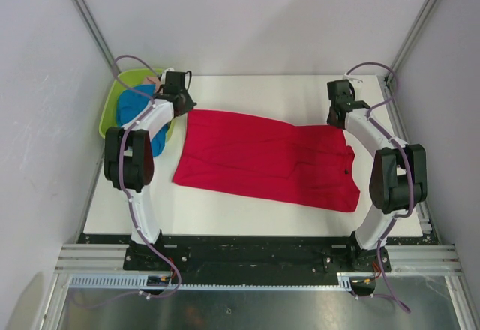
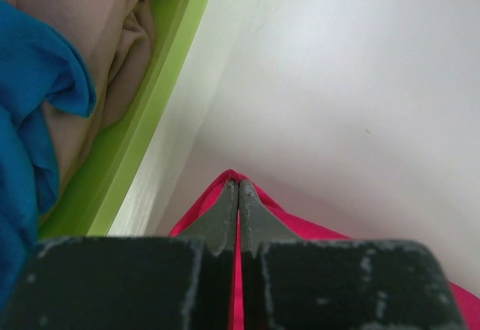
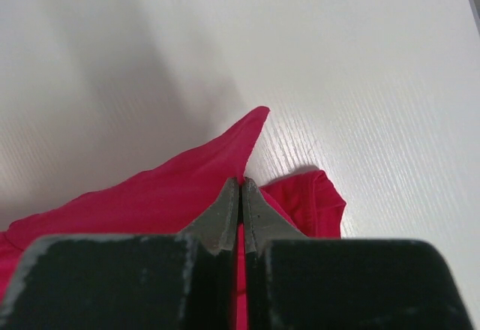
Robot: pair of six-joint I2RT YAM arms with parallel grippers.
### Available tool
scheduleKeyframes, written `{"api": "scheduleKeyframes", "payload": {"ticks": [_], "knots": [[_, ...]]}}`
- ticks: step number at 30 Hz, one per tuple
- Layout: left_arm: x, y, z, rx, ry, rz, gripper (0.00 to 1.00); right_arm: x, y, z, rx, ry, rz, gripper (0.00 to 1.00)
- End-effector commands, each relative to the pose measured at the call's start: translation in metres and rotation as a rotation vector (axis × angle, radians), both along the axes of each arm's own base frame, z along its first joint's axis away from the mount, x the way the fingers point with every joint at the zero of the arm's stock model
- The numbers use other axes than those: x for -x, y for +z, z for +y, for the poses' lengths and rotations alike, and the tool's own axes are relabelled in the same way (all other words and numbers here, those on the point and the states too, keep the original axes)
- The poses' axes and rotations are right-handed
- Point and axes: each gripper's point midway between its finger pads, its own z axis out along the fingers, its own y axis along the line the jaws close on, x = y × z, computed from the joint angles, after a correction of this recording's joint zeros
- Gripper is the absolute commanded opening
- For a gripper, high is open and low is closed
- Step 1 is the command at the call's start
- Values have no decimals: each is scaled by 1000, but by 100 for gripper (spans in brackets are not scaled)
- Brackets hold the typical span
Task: Fold and stack the t-shirts
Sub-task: Fold the other side of the tshirt into a rectangle
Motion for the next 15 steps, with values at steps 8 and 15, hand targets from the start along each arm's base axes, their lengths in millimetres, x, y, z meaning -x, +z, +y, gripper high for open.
{"api": "scheduleKeyframes", "payload": {"ticks": [8,15], "knots": [[5,3,16,-10,30,-16,0,-33,27,-5,50,18,-92,0],[11,6,17,-7,17,-14,0,-35,24,-3,64,18,-83,0]]}}
